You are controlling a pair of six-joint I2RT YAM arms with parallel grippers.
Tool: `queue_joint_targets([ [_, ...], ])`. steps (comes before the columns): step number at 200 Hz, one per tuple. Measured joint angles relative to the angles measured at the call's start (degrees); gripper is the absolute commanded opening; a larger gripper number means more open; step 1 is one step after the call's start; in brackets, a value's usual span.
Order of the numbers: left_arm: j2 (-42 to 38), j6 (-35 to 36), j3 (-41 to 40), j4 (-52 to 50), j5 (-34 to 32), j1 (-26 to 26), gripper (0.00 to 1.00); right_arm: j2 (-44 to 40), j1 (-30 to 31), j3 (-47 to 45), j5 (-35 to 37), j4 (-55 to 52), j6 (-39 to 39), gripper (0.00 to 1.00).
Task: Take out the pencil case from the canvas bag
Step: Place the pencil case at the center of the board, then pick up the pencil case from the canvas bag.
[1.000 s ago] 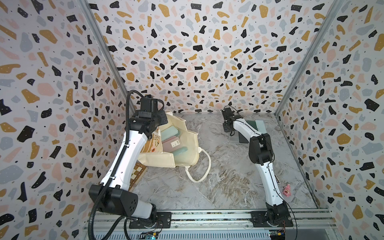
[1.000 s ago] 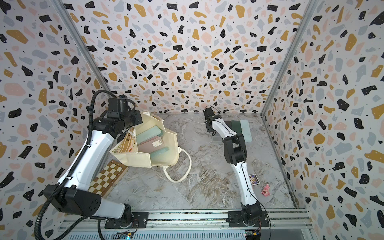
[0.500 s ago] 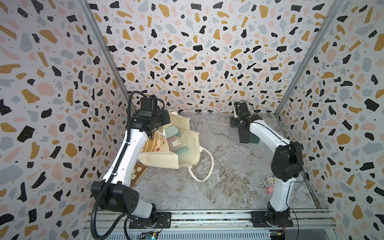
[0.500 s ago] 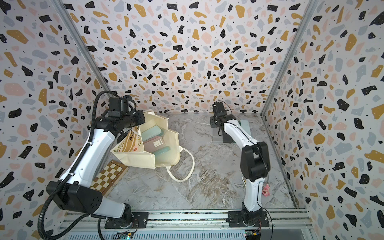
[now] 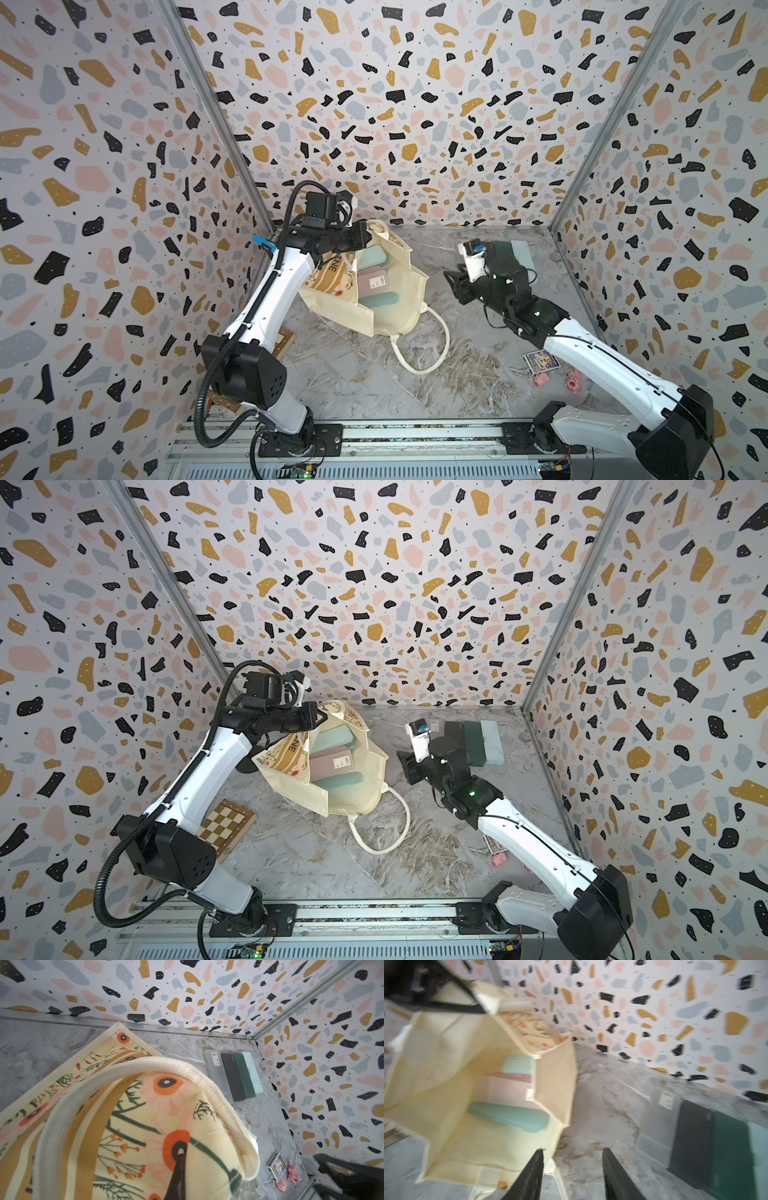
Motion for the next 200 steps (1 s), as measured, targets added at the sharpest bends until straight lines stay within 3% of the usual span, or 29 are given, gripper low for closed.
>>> queue_joint_targets([
  [27,0.02,0.94,0.55,-0.22,3.45,-0.90,0.00,1.01,8.94,-1.36,-0.13,1.70,-2.60,0.40],
  [75,0.04,2.05,0.59,-0.61,6.73,-1.36,0.00,11.89,15.52,-0.76,0.57,2.51,-7.98,0.39],
  [112,0.04,2.86,0.74,-1.11,7.72,-1.31,0.00,20.87,17.05,2.36,2.16,1.55,-11.72,0.40],
  [144,0.04,3.08,0.74,-1.42,7.98,-1.36,0.00,28.76,16.96,7.04,4.55,2.03,-14.34,0.50],
  [200,0.04,3.37,0.74,-1.62,8.52,-1.36,0.00,39.80,16.31,15.43,8.17,1.38,-19.02,0.58],
])
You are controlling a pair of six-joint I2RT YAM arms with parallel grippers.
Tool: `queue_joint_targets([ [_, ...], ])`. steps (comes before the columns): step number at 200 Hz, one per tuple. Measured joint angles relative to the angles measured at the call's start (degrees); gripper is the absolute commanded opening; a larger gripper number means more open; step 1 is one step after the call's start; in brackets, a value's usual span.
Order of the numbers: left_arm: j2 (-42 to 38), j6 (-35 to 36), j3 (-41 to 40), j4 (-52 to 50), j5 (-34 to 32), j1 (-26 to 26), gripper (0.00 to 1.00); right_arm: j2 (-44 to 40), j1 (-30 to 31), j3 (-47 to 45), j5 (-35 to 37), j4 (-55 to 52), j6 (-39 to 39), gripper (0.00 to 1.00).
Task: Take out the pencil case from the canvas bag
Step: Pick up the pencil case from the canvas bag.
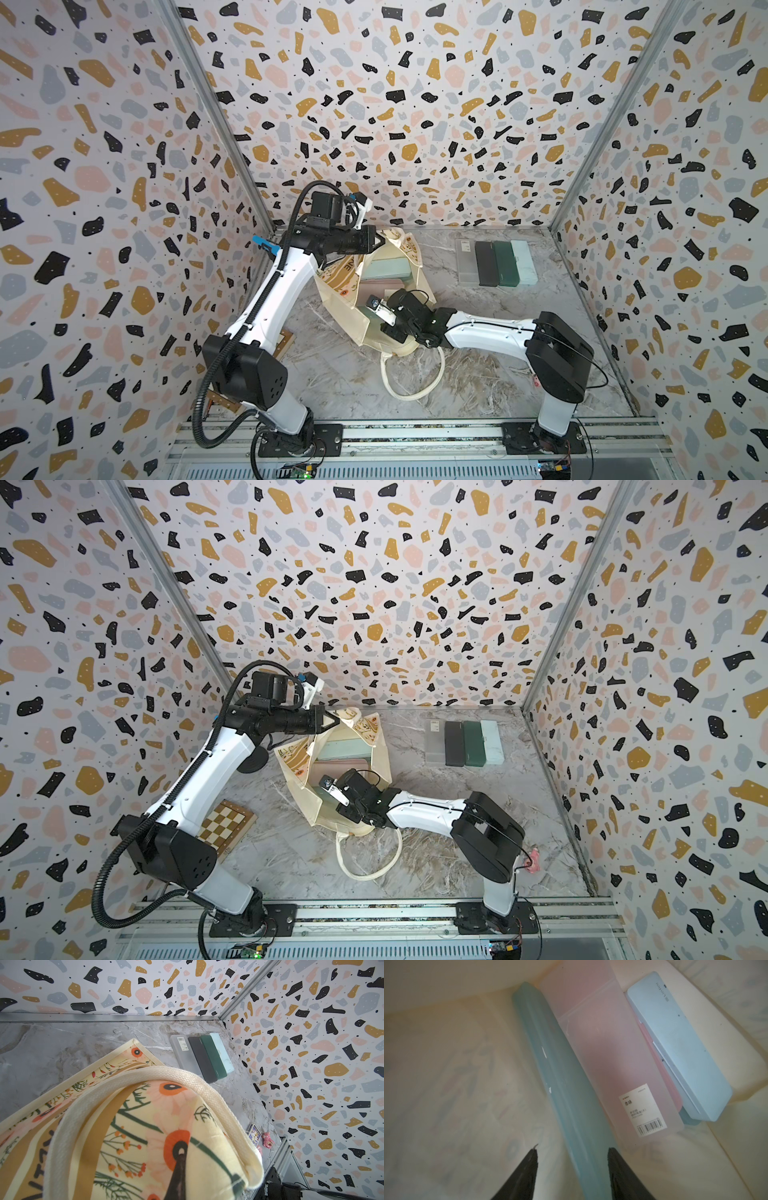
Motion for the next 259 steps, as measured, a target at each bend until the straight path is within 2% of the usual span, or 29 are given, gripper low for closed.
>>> queue_joint_targets([
  [64,0.00,0.85,0.00,-0.04,1.60,0.02,0.00,8.41,-1.01,7.21,2.32,-1.97,-4.52,0.56],
  [101,0.00,1.20,0.00,0.02,3.13,0.02,0.00,11.63,-1.22,9.94,4.00,-3.45,-6.80,0.46],
  [153,0.02,1.25,0.00,-0.02,3.48,0.02,0.00,11.87,-1.18,10.23,4.57,-3.65,-8.46,0.34],
  [200,0.02,1.29,0.00,-0.04,2.16,-0.07,0.00,9.55,-0.94,9.27,4.28,-3.85,-8.46,0.26],
  [259,-0.13,1.22,0.70,0.04,-6.38,-0.07,0.00,-0.09,-0.94,3.82,3.13,-3.78,-4.70,0.24],
])
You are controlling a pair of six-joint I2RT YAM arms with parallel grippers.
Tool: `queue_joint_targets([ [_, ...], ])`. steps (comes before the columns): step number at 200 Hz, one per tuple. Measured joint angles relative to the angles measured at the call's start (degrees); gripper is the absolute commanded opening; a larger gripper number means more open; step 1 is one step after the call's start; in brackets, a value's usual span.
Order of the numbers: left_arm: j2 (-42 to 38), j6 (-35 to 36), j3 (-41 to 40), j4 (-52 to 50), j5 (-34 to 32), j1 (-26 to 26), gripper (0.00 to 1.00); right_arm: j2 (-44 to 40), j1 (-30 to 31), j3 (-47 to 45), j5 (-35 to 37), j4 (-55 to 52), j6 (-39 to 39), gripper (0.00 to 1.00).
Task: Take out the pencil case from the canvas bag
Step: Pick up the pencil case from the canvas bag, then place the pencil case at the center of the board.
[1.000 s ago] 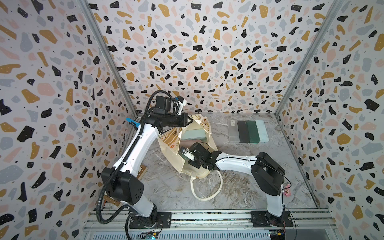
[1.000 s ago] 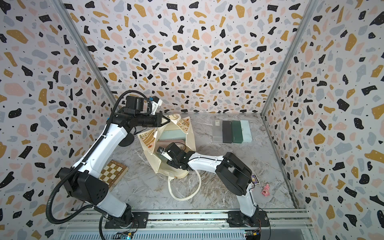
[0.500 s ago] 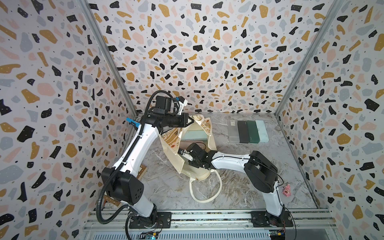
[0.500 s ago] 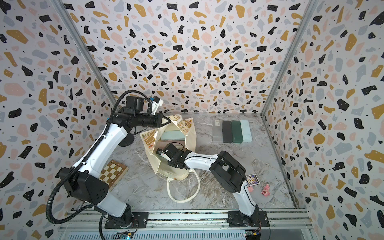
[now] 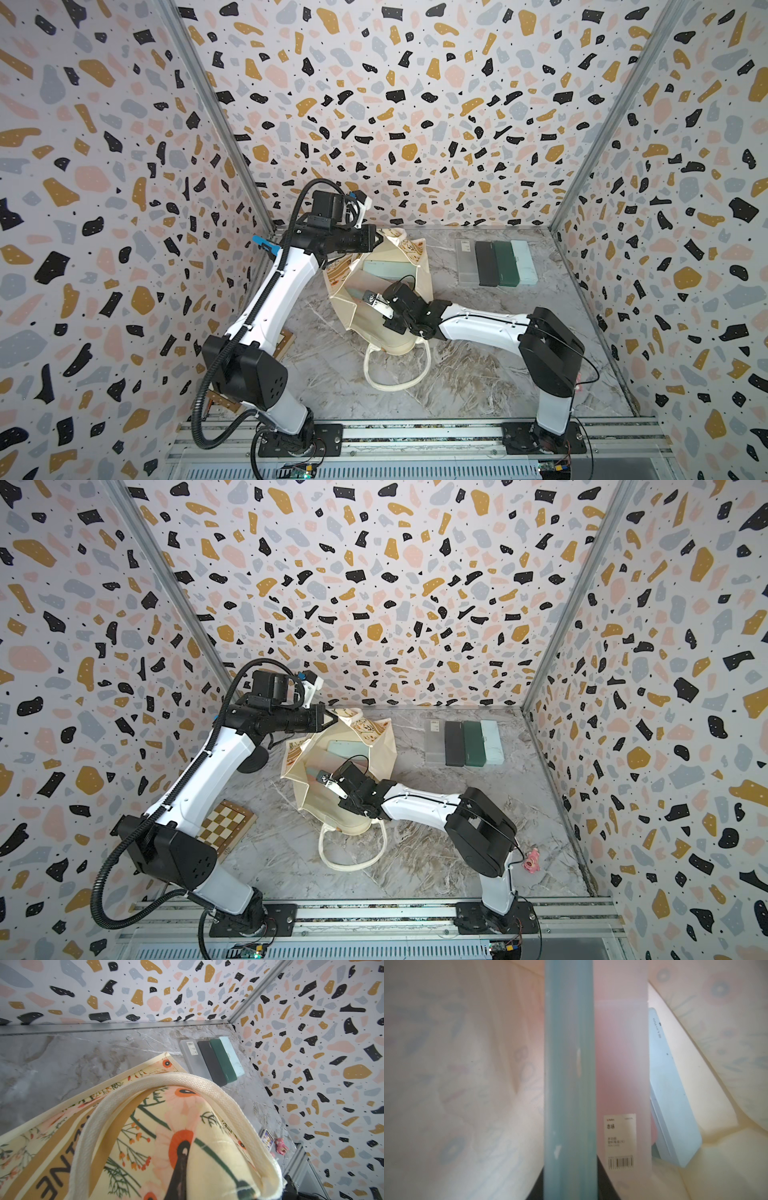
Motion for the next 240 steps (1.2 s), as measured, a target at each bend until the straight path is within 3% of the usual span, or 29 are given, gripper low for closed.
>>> queue_joint_targets([
  [80,-3.19,0.68,-0.74,-0.94,-13.44,0.00,0.00,-8.59,-0.57,-5.66,-4.35,2.21,8.66,0.22],
  [157,-6.23,1.25,-0.98,-4.26,-33.29,-2.80,0.00,-10.21,-3.91,-6.16,-10.75,2.58,22.69,0.22],
  [240,0.26,0.46,6.78,-8.17,-50.34,-3.19,0.00,-35.43,-5.55,-18.36,-12.17,6.12,29.73,0.20],
])
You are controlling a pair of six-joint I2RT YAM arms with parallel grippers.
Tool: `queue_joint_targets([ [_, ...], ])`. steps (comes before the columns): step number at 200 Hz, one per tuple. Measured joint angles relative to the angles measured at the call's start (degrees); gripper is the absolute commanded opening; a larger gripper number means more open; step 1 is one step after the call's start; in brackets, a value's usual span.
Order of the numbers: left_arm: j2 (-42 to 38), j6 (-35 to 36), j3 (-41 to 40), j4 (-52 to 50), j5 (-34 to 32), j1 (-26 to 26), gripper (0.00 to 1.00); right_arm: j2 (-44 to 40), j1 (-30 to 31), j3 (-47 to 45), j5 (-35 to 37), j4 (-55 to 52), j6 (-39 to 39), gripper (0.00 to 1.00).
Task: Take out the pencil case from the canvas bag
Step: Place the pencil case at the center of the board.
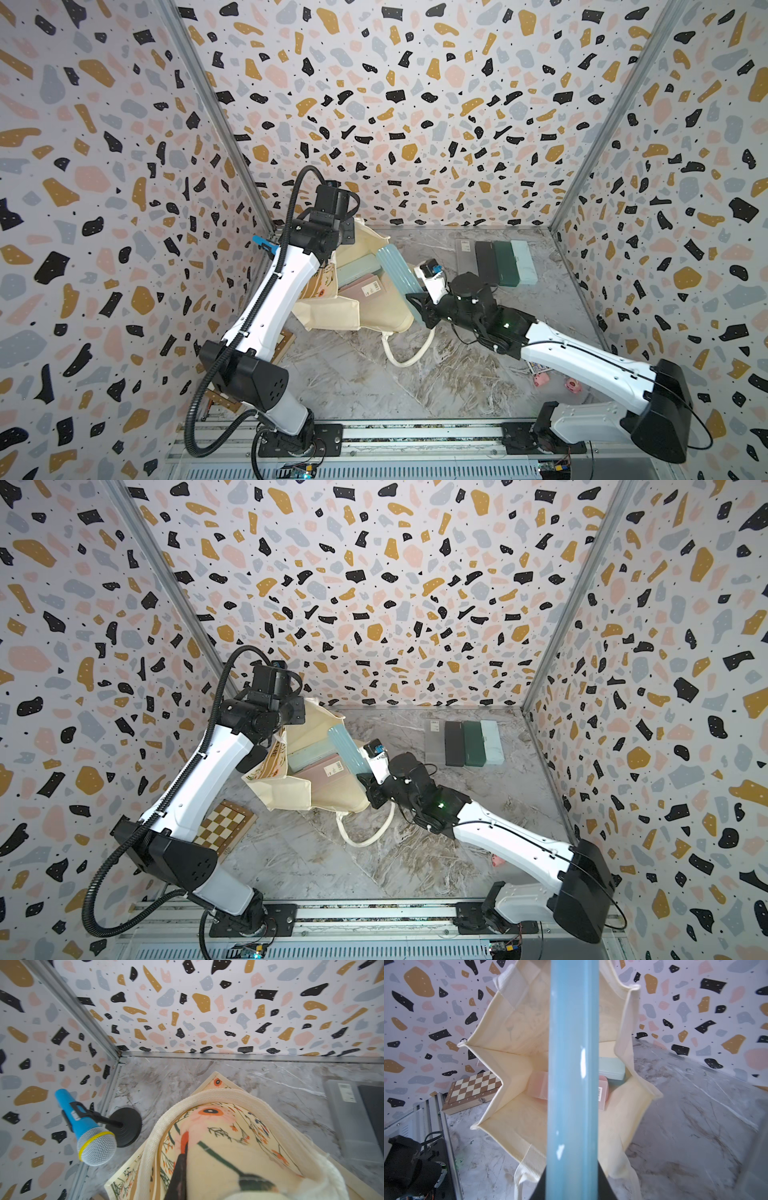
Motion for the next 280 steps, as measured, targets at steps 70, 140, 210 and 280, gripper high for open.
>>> queue_joint_targets([
  [70,1.57,-2.49,2.51,-3.87,-1.20,-0.37,0.00,-6.03,-31.17,-13.09,-4.83,-12.24,8.52,0.21],
  [140,-3.96,-2.64,-3.87,-2.43,5.68,-1.03,0.00,1.88,-45.40,-12.96,-10.95,-21.53,5.35,0.22],
  [210,-15.04,-2.67,-15.32,1.40,14.64,-1.05,0.00,7.85,-45.53,-12.81,-15.80,-22.23,3.02,0.25],
  [280,-15.04,-2.67,-16.20,2.47,20.24,-1.09,0.00,10.38,-46.16,-12.81,-14.82,-19.52,3.15,0.37],
])
